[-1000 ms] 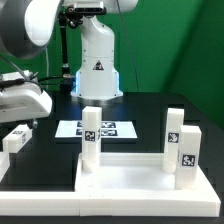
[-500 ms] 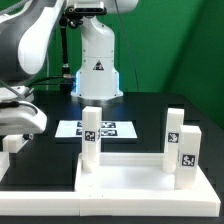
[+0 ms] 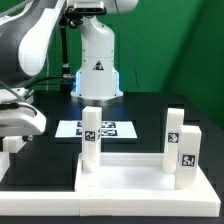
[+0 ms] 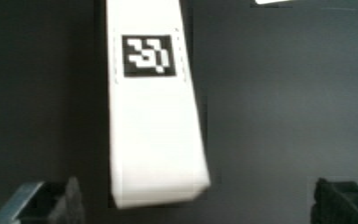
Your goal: Assemble desk
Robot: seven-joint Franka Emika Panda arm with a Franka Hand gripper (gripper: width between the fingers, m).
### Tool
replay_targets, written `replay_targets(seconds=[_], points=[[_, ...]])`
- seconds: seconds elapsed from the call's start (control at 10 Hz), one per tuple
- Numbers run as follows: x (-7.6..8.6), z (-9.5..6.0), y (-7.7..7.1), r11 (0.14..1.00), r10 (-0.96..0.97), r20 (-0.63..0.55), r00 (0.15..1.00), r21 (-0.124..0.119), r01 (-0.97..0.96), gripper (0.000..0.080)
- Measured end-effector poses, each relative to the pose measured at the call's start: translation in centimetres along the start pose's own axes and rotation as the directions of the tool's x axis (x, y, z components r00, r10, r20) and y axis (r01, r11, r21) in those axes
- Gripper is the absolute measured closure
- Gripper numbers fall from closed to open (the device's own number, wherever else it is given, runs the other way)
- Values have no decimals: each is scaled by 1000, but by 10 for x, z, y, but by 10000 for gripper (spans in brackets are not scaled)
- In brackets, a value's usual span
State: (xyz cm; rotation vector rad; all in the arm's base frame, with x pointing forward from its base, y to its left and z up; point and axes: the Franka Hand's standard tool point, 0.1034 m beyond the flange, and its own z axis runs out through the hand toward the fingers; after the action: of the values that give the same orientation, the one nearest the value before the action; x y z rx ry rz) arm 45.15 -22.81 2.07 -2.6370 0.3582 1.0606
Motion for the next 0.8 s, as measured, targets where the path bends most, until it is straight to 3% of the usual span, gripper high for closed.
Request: replay_targets(seconds=[0.2,0.3,0.6,0.8], points=[[-12,25,0,995,91,119,989,27,-94,150],[-9,31,-3,994,105,134,985,25,-109,150],[-7,29,0,994,107,117,987,20,-110,150],[-6,28,1,994,107,111,988,18,-110,427]])
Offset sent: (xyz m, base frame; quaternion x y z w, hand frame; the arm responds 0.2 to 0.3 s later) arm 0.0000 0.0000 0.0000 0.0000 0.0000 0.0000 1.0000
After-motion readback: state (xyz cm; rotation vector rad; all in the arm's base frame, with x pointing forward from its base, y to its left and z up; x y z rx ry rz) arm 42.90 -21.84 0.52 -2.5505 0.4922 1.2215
